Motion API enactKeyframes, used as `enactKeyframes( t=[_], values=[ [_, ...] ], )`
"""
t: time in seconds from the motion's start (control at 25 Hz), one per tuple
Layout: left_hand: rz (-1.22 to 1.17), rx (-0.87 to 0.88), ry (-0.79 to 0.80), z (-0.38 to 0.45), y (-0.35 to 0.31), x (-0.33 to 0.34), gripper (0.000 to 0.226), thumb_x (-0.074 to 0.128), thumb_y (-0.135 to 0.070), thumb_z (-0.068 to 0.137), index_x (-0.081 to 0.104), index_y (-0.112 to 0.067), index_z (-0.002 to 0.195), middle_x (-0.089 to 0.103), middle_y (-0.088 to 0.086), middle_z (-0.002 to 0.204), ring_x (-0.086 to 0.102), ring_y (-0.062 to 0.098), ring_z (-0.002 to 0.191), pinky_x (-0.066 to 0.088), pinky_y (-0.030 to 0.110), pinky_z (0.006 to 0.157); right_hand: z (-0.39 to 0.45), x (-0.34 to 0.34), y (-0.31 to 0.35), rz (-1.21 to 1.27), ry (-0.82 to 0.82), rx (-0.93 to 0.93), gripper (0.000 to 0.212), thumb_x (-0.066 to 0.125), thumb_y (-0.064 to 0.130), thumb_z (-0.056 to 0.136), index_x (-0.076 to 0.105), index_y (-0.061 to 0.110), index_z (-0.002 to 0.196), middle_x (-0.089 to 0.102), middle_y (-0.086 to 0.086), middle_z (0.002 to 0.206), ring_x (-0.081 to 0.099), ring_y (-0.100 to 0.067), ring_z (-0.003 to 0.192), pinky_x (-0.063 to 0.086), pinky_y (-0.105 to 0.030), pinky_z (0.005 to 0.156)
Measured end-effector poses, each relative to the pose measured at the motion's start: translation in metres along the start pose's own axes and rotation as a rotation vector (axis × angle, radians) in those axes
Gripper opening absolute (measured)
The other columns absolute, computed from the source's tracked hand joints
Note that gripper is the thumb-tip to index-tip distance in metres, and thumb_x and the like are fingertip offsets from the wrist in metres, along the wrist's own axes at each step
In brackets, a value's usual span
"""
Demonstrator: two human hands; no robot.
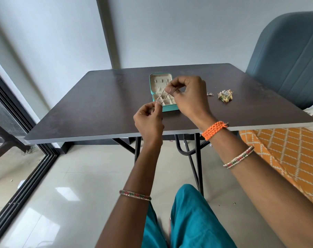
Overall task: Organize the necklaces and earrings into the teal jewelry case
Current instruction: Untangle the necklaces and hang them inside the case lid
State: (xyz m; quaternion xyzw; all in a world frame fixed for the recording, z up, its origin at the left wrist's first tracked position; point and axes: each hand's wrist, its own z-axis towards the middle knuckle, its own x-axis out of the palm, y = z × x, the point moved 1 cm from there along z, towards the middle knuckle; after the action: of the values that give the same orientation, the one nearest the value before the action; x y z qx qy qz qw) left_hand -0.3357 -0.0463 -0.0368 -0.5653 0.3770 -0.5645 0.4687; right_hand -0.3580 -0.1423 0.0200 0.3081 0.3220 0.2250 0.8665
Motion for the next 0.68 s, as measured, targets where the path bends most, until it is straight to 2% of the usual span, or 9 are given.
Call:
enactKeyframes(
  t=[0.12,0.24,0.32,0.4,0.48,0.6,0.68],
  values=[
    [-0.031,-0.051,0.035,0.002,0.001,0.002,0.015,0.068,-0.017,0.085,0.068,-0.004,0.079,0.042,0.008,0.061,0.032,0.009,0.041,0.029,0.017,0.036,0.008,0.000,-0.005,0.018,-0.014,0.006,0.005,0.073,0.016,0.079,0.072,0.013,0.074,0.066,0.010,0.073,0.062,-0.005,0.073,0.052,-0.025,0.072],
    [-0.006,-0.068,0.107,0.001,0.001,0.007,0.017,0.070,-0.019,0.084,0.067,-0.008,0.073,0.040,0.006,0.059,0.030,0.009,0.040,0.027,0.018,0.037,0.019,0.004,-0.014,0.051,-0.042,0.035,0.007,0.071,0.014,0.080,0.069,0.013,0.074,0.065,0.007,0.073,0.059,-0.002,0.070,0.048,-0.018,0.070],
    [0.025,-0.064,0.119,0.004,0.001,0.010,0.016,0.070,-0.021,0.084,0.068,-0.010,0.073,0.046,0.005,0.059,0.034,0.008,0.044,0.030,0.018,0.041,0.025,0.010,-0.019,0.098,-0.057,0.062,0.007,0.070,0.012,0.081,0.069,0.012,0.074,0.066,0.004,0.074,0.057,0.001,0.068,0.045,-0.011,0.067],
    [0.066,-0.070,0.132,0.011,0.001,0.011,0.015,0.069,-0.023,0.085,0.070,-0.010,0.078,0.057,0.002,0.063,0.038,0.004,0.046,0.034,0.017,0.046,0.031,0.015,-0.023,0.137,-0.075,0.064,0.006,0.071,0.013,0.080,0.070,0.011,0.075,0.068,0.001,0.076,0.062,-0.005,0.073,0.048,-0.016,0.073],
    [0.087,-0.091,0.167,0.024,0.002,0.014,0.017,0.068,-0.025,0.086,0.071,-0.008,0.085,0.055,-0.001,0.059,0.037,0.002,0.042,0.031,0.015,0.042,0.041,0.022,-0.029,0.134,-0.074,0.060,0.005,0.073,0.017,0.079,0.072,0.012,0.077,0.070,0.001,0.081,0.065,-0.013,0.084,0.050,-0.026,0.081],
    [0.123,-0.147,0.225,0.056,0.005,0.020,0.024,0.061,-0.029,0.091,0.066,-0.007,0.102,0.052,-0.001,0.065,0.035,0.003,0.037,0.025,0.013,0.037,0.068,0.031,-0.041,0.100,-0.055,0.037,0.006,0.075,0.022,0.076,0.073,0.017,0.078,0.070,0.002,0.094,0.063,-0.014,0.097,0.048,-0.039,0.092],
    [0.177,-0.141,0.208,0.085,0.008,0.022,0.024,0.055,-0.026,0.094,0.061,-0.008,0.110,0.054,-0.003,0.069,0.040,0.002,0.037,0.027,0.012,0.036,0.088,0.035,-0.052,0.076,-0.020,0.025,0.004,0.076,0.025,0.074,0.071,0.025,0.075,0.068,0.003,0.104,0.060,-0.014,0.106,0.044,-0.047,0.096]
  ],
)
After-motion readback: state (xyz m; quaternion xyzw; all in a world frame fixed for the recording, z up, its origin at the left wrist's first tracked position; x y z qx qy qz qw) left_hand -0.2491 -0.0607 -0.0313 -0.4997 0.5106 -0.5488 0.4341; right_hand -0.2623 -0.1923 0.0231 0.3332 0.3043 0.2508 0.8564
